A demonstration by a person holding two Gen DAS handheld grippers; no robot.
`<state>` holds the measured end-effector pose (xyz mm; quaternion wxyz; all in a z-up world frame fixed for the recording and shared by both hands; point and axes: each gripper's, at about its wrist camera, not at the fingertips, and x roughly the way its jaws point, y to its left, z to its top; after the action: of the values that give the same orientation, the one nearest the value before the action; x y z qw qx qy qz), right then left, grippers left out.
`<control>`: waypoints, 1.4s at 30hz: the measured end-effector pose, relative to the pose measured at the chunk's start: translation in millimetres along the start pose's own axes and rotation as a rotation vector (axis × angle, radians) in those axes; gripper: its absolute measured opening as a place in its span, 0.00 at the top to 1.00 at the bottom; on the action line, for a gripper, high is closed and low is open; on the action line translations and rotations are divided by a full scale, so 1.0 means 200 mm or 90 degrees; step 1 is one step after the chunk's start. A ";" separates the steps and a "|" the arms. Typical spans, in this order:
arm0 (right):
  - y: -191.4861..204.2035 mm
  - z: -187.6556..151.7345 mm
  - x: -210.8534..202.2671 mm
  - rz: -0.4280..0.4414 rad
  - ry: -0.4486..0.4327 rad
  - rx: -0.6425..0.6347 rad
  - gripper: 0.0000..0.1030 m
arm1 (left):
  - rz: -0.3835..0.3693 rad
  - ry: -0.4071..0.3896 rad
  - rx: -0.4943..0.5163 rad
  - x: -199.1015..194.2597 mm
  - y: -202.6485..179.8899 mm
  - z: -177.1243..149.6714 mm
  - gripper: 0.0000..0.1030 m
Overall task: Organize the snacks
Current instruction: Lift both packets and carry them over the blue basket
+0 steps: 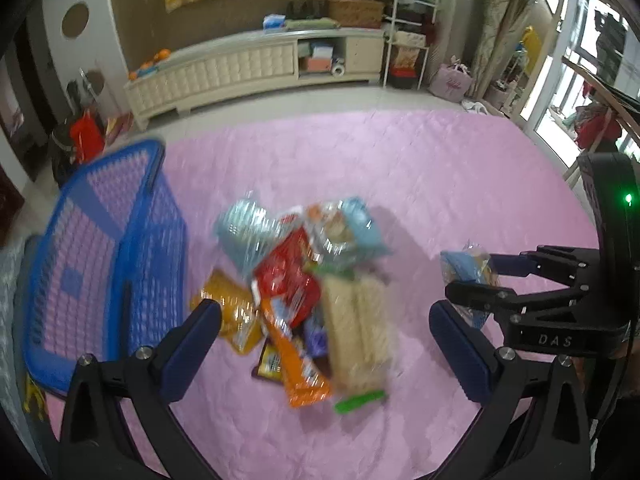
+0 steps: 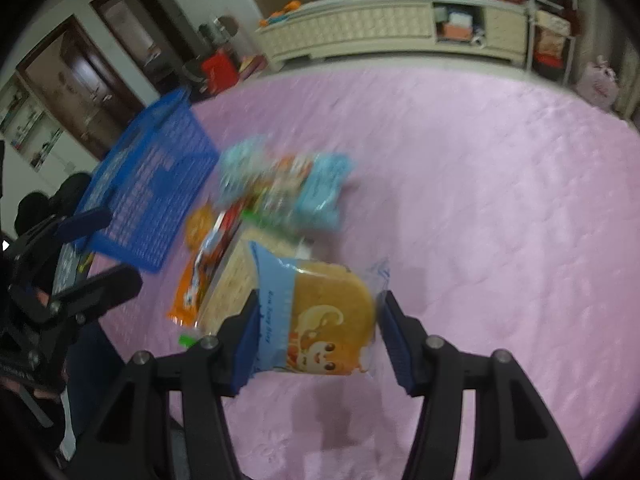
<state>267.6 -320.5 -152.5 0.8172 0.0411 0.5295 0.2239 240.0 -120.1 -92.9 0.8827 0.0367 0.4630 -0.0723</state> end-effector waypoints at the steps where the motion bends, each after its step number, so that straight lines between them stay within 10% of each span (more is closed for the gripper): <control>1: -0.02 0.03 -0.03 -0.009 -0.010 0.007 0.41 | -0.001 -0.005 0.007 -0.01 -0.02 0.04 0.00; 18: -0.27 0.30 -0.07 -0.004 0.010 0.117 0.41 | -0.038 0.153 -0.054 0.41 -0.08 0.45 0.15; 27: -0.35 0.32 0.07 0.014 0.041 0.127 0.41 | -0.058 0.203 -0.087 0.62 -0.09 0.44 0.32; 42: -0.36 0.33 0.25 0.030 0.069 0.109 0.41 | -0.020 0.256 -0.080 0.91 -0.10 0.41 0.33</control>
<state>366.0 -354.3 -187.8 0.7752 0.1113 0.5891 0.1989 404.2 -167.5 -195.7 0.7717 -0.0116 0.6341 -0.0482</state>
